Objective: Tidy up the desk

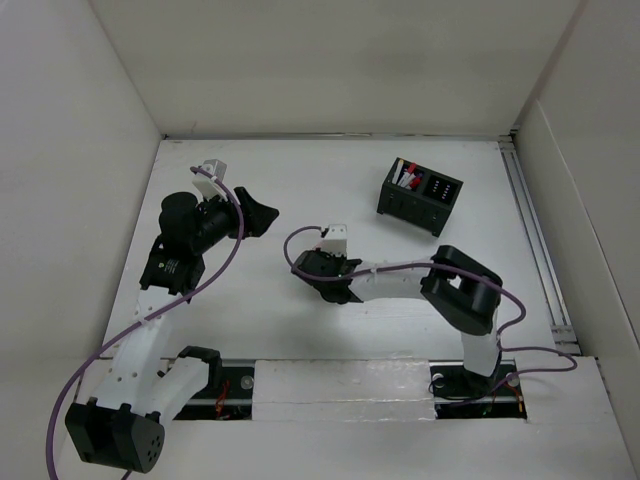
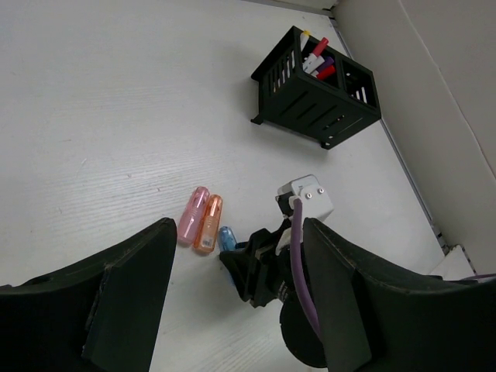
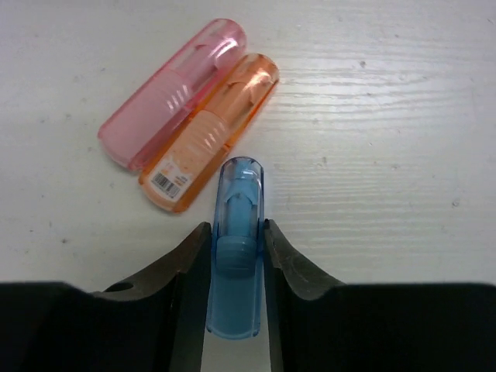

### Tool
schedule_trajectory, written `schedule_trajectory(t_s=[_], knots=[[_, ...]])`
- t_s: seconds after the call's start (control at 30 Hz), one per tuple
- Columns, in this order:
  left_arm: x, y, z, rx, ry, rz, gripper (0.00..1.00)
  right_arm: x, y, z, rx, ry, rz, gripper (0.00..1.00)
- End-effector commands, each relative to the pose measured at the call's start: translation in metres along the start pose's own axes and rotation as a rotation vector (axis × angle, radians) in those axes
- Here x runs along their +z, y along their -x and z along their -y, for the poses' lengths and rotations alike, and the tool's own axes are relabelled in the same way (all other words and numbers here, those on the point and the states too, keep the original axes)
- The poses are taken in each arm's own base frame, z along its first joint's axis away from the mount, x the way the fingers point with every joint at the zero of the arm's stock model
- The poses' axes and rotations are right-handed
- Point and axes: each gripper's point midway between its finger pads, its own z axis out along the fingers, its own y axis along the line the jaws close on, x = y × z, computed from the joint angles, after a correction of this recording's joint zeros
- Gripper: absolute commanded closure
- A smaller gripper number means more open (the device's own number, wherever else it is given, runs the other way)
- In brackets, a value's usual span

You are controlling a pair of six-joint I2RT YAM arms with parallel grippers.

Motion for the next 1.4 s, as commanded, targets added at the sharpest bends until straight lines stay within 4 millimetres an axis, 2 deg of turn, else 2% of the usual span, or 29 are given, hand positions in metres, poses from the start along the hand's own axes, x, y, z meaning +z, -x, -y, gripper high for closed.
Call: schedule_trajectory(t_s=[0.0, 0.13, 0.27, 0.33, 0.37, 0.47, 0.5, 0.6, 0.67, 0.73, 0.77, 0.83, 0.87, 0.9, 0.93, 1.0, 1.07, 1.1, 1.2, 1.23, 1.33, 1.37], knots=[[-0.002, 0.017, 0.010, 0.036, -0.033, 0.048, 0.37, -0.003, -0.028, 0.038, -0.042, -0.092, -0.054, 0.71], [-0.003, 0.019, 0.010, 0.038, -0.033, 0.057, 0.38, -0.013, -0.023, 0.044, -0.008, -0.081, -0.048, 0.80], [-0.004, 0.017, 0.012, 0.036, -0.042, 0.051, 0.37, -0.031, 0.002, 0.044, 0.046, -0.030, 0.000, 0.82], [-0.004, 0.018, 0.012, 0.036, -0.041, 0.055, 0.38, -0.041, 0.031, 0.048, 0.119, -0.001, 0.046, 0.83], [-0.004, 0.017, 0.013, 0.035, -0.047, 0.050, 0.38, -0.042, 0.052, 0.056, 0.182, 0.011, 0.071, 0.83], [-0.005, 0.018, 0.014, 0.038, -0.052, 0.058, 0.38, -0.040, 0.090, 0.071, 0.290, 0.053, 0.122, 0.83], [-0.006, 0.019, 0.014, 0.040, -0.048, 0.063, 0.37, -0.043, 0.117, 0.088, 0.362, 0.057, 0.164, 0.83], [-0.005, 0.017, 0.015, 0.037, -0.057, 0.051, 0.38, -0.053, 0.157, 0.098, 0.450, 0.153, 0.223, 0.83], [-0.007, 0.017, 0.017, 0.039, -0.064, 0.057, 0.38, -0.060, 0.190, 0.118, 0.520, 0.180, 0.290, 0.82], [-0.008, 0.018, 0.017, 0.040, -0.060, 0.063, 0.38, -0.061, 0.209, 0.137, 0.572, 0.163, 0.334, 0.82], [-0.008, 0.018, 0.016, 0.039, -0.058, 0.063, 0.38, -0.059, 0.227, 0.156, 0.631, 0.140, 0.392, 0.81], [-0.008, 0.017, 0.019, 0.039, -0.070, 0.057, 0.38, -0.051, 0.238, 0.180, 0.683, 0.097, 0.422, 0.77], [-0.008, 0.016, 0.018, 0.040, -0.069, 0.056, 0.38, -0.043, 0.249, 0.203, 0.724, 0.049, 0.468, 0.76], [-0.009, 0.016, 0.017, 0.042, -0.065, 0.063, 0.38, -0.037, 0.250, 0.215, 0.736, 0.013, 0.475, 0.75], [-0.009, 0.017, 0.017, 0.041, -0.064, 0.065, 0.38, -0.035, 0.260, 0.224, 0.756, -0.005, 0.493, 0.75], [-0.008, 0.018, 0.018, 0.041, -0.067, 0.060, 0.37, -0.021, 0.263, 0.250, 0.785, -0.079, 0.501, 0.75], [-0.008, 0.017, 0.019, 0.041, -0.075, 0.055, 0.38, -0.017, 0.275, 0.263, 0.796, -0.099, 0.521, 0.75], [-0.008, 0.016, 0.018, 0.041, -0.071, 0.057, 0.38, -0.011, 0.275, 0.276, 0.804, -0.129, 0.523, 0.75], [-0.007, 0.017, 0.016, 0.040, -0.057, 0.056, 0.38, -0.006, 0.279, 0.284, 0.802, -0.148, 0.523, 0.74], [-0.007, 0.017, 0.016, 0.042, -0.059, 0.055, 0.37, -0.002, 0.278, 0.293, 0.803, -0.177, 0.524, 0.74], [-0.008, 0.017, 0.016, 0.042, -0.060, 0.059, 0.38, 0.007, 0.273, 0.309, 0.819, -0.200, 0.510, 0.67], [-0.007, 0.017, 0.015, 0.040, -0.054, 0.058, 0.38, 0.007, 0.274, 0.306, 0.817, -0.187, 0.508, 0.62]])
